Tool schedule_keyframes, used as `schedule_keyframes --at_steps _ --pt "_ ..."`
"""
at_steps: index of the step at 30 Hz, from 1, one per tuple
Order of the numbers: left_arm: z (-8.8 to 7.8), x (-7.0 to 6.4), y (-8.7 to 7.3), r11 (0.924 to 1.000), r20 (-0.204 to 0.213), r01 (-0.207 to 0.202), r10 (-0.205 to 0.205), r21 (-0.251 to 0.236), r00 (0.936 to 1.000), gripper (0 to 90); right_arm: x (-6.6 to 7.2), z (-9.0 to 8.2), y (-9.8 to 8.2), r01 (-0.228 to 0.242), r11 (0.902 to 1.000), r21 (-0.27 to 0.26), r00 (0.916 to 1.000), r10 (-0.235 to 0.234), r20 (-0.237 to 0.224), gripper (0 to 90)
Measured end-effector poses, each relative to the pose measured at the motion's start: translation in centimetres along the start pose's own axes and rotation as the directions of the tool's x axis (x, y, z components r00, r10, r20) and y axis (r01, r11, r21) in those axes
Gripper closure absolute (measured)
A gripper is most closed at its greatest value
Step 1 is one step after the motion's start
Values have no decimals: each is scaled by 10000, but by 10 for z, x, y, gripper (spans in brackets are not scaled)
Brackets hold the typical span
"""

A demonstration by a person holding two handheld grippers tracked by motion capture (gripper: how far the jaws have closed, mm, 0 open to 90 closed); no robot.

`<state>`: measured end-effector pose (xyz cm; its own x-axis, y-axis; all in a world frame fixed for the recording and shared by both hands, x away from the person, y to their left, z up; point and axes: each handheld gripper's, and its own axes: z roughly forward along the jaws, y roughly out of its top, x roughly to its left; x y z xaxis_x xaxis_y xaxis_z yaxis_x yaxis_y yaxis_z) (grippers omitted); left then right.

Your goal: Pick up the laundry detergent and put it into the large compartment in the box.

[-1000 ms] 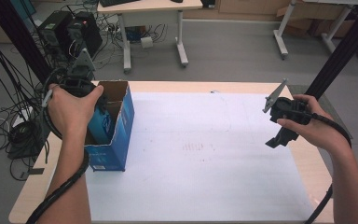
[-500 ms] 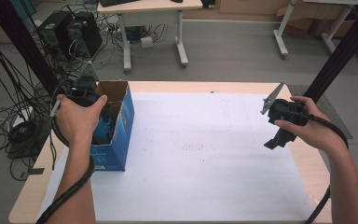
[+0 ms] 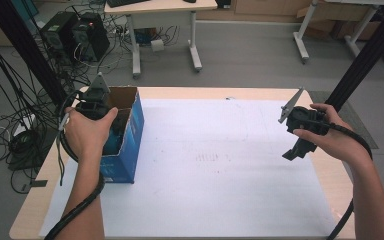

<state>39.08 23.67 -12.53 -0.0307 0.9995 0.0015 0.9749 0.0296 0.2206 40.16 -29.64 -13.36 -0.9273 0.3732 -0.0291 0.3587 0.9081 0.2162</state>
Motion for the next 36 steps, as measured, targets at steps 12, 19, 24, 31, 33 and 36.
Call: schedule_keyframes --at_steps 12,19,24,31,33,36 --pt "8 -1 -2 10000 21 -55 55 67 10000 382 1 0 2 4 10000 43 10000 -4 -5 55" --pt "9 -1 -2 10000 51 -61 61 77 10000 378 2 0 4 30 10000 43 10000 -30 2 55" --pt "8 -3 -1 9996 50 -239 239 130 9997 348 1 1 4 30 10000 71 10000 -30 -32 54" --pt "1 -10 -4 9993 -179 -370 370 13 9992 296 3 0 4 22 10000 58 10000 -22 -3 55" --pt "-2 -10 -6 9993 -228 -373 371 -83 9991 281 3 0 4 32 10000 54 10000 -32 0 55" --pt "-7 -9 -8 9991 -172 -402 399 -155 9991 268 4 0 4 62 10000 46 10000 -62 6 55"
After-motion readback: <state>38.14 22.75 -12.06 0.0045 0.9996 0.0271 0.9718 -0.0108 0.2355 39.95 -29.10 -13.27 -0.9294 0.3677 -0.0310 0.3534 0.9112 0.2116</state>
